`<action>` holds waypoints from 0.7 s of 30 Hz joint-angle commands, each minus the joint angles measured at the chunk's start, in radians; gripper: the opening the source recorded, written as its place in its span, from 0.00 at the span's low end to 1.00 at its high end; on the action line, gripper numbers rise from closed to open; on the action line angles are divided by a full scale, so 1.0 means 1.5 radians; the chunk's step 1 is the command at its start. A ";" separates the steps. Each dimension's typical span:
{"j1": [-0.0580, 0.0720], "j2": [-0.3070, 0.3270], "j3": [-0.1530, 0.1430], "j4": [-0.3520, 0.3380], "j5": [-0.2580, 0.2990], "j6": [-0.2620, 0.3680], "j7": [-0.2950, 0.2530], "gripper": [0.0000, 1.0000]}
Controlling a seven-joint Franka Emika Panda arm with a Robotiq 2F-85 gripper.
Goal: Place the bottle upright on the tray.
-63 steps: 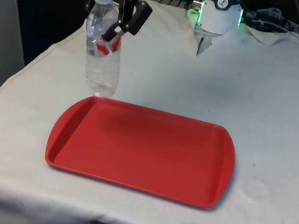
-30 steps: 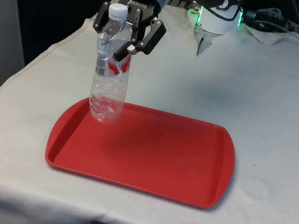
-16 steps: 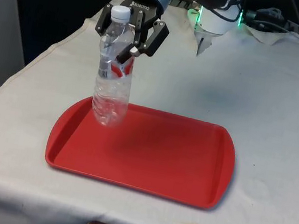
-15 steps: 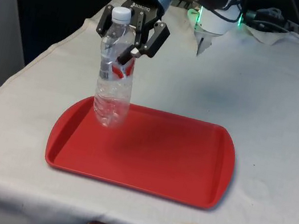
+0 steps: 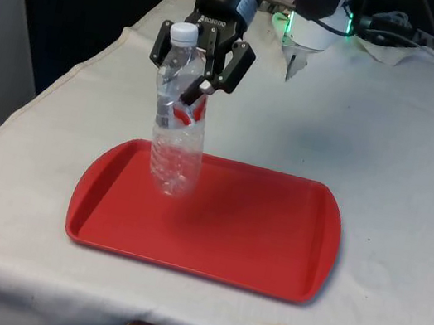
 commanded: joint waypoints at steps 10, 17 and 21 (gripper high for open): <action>-0.028 -0.003 0.055 -0.008 -0.007 -0.011 0.021 0.33; -0.031 0.002 0.063 -0.005 -0.007 -0.025 0.023 0.33; -0.010 0.009 0.032 -0.003 0.000 -0.029 0.023 0.33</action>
